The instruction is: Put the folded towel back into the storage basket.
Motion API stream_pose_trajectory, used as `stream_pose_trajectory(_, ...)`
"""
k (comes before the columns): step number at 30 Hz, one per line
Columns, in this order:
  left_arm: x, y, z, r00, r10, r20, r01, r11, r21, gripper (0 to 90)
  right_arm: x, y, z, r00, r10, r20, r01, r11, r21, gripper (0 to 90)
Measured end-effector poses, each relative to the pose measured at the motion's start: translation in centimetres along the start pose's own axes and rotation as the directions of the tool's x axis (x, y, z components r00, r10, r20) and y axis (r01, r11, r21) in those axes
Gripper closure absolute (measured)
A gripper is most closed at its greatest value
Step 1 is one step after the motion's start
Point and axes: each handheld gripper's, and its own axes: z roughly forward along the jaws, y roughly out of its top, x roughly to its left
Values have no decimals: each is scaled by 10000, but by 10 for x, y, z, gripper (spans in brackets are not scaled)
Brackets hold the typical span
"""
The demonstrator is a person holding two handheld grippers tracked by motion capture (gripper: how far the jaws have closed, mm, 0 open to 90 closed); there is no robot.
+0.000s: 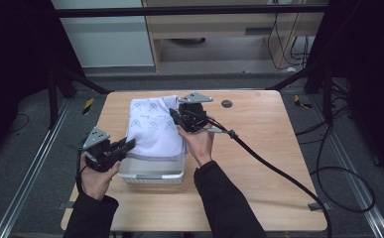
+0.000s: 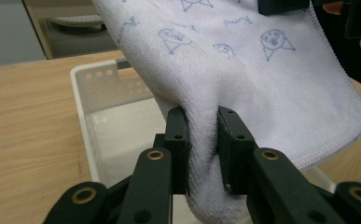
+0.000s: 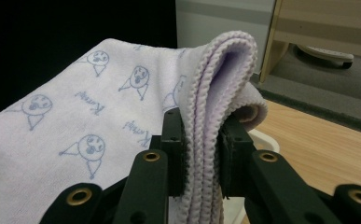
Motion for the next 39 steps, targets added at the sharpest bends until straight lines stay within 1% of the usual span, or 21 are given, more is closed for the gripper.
stream_pose_trajectory(7,6,-8,3,9999,-14,-120,17,9997,249,747,2,-8,11,10000,29,-43,-28,9998,207,753)
stream_pose_trajectory(11,10,-13,8,9998,-33,-214,43,9988,490,747,4,-15,21,10000,19,7,-19,9992,391,753)
stream_pose_trajectory(17,13,-18,11,9996,-88,-286,106,9978,647,747,4,-20,28,10000,77,-45,-75,9989,462,752)
stream_pose_trajectory(20,15,-23,16,9992,-26,-404,62,9960,891,747,5,-25,34,9999,118,-27,-116,9980,615,752)
stream_pose_trajectory(22,17,-25,18,9990,-39,-437,81,9952,972,747,5,-27,37,10000,47,-7,-47,9977,676,751)
stream_pose_trajectory(26,19,-28,21,9987,-47,-503,102,9940,1092,747,6,-33,44,10000,51,7,-52,9970,775,751)
stream_pose_trajectory(28,21,-31,23,9986,-36,-537,103,9922,1242,747,6,-35,46,10000,65,28,-68,9962,873,750)
stream_pose_trajectory(35,20,-36,28,9981,-2,-612,91,9894,1452,746,7,-42,52,9999,-95,121,81,9945,1042,748)
stream_pose_trajectory(39,21,-38,31,9977,43,-675,65,9873,1588,746,7,-44,54,9998,-86,156,68,9936,1130,746)
